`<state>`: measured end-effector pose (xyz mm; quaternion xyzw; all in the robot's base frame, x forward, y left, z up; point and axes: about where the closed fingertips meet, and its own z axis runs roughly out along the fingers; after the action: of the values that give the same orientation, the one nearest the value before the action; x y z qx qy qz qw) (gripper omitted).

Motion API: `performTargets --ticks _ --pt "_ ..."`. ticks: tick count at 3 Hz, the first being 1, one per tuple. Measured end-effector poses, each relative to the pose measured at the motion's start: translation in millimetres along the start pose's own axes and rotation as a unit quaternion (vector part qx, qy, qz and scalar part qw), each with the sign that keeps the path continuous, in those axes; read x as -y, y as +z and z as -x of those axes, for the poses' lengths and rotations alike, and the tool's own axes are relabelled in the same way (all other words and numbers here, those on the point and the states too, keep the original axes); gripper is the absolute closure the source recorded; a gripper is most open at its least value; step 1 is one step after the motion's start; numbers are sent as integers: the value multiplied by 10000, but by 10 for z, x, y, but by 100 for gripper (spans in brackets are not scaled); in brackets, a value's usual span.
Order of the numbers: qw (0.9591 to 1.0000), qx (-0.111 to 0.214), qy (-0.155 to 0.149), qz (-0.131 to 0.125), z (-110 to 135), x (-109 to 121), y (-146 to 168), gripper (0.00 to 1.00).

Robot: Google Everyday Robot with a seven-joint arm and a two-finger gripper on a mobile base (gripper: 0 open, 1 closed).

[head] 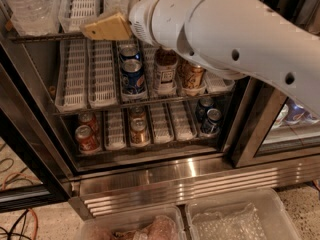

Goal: Pick water bottle from top shelf of fridge

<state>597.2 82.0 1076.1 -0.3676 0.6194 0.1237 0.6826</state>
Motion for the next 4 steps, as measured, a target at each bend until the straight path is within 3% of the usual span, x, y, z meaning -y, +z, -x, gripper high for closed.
performTargets --ticks 3,4 --pt "9989 402 212 -79 146 27 190 0" --pt "9975 459 481 -254 82 77 228 0"
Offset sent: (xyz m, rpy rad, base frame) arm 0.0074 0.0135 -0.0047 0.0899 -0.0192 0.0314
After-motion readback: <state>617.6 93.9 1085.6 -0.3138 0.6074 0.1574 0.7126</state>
